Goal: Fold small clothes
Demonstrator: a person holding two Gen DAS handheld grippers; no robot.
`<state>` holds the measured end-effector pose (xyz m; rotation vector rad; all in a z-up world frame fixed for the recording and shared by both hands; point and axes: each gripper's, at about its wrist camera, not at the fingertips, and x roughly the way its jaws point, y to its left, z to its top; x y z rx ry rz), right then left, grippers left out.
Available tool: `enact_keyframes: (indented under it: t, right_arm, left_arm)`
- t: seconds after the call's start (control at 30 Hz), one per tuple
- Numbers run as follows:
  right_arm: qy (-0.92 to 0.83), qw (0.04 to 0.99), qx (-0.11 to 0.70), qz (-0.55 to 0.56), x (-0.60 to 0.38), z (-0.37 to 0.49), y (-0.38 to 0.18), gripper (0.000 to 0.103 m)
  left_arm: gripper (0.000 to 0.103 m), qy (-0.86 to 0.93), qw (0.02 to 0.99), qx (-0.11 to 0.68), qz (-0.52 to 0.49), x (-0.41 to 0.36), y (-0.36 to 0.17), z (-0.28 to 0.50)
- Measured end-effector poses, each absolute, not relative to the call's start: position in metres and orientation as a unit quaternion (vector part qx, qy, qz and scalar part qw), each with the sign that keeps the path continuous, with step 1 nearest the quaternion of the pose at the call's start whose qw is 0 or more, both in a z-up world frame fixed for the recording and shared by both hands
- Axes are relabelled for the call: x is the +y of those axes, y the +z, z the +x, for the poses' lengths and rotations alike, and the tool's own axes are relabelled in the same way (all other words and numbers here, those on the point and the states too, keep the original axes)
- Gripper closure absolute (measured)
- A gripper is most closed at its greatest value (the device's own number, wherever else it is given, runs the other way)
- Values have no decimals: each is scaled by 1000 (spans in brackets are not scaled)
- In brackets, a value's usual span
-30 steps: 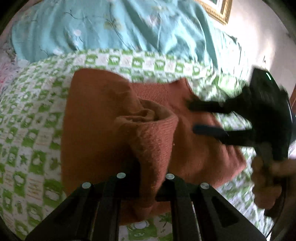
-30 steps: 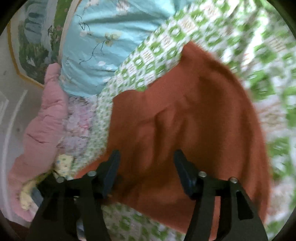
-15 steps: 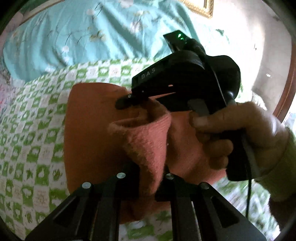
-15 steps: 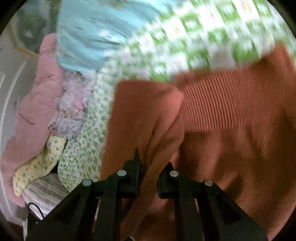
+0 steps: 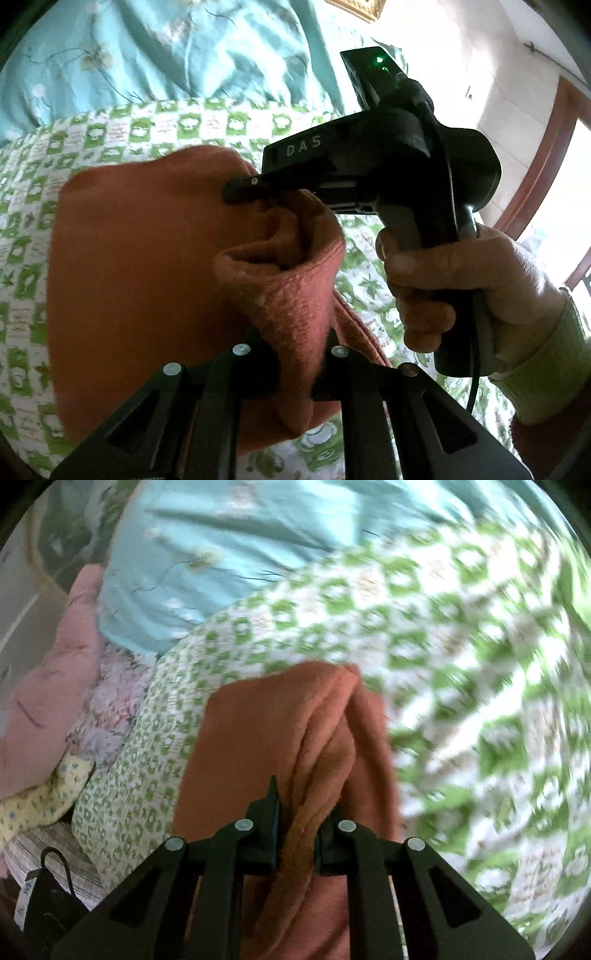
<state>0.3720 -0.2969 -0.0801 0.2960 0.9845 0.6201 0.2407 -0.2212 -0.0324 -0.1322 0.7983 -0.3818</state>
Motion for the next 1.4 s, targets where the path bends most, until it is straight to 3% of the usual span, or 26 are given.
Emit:
enact_keyframes:
  t: [0.27,0.47,0.63,0.7,0.77,0.9,1.17,1.4]
  right_arm:
    - [292,828,460,131,-300,371,-95,88]
    - [281,833,457,133,-309,365,-97,82]
    - [254,847,450,123,-320,348,-88,64]
    - [247,851,448,119,-324,338,-83,43]
    - [244,853,447,117,-327,327,-80,32]
    - [249,850,446,132,-333,312,-78,25]
    - [255,835,460,158,-331,305,-91,23]
    - [272,817,474,183,-326,307,-106,23]
  left_arm:
    - [89,-186,895,399,-65,-226,-44,242]
    - [74,-214,883,412,-65,-221,-39,227]
    - [67,-228,874,423,-76,-200,-33,203]
    - [63,-226,876,419,-76,-189,-28,194]
    - [58,-219,881,414,-74,-174,-23,186]
    - [48,-191,884,416,-98,-134,-20,182]
    - [37,-135,861,444,-206,-52,-40,210]
    - [32,-148,816,484,-280,-32,-76,253]
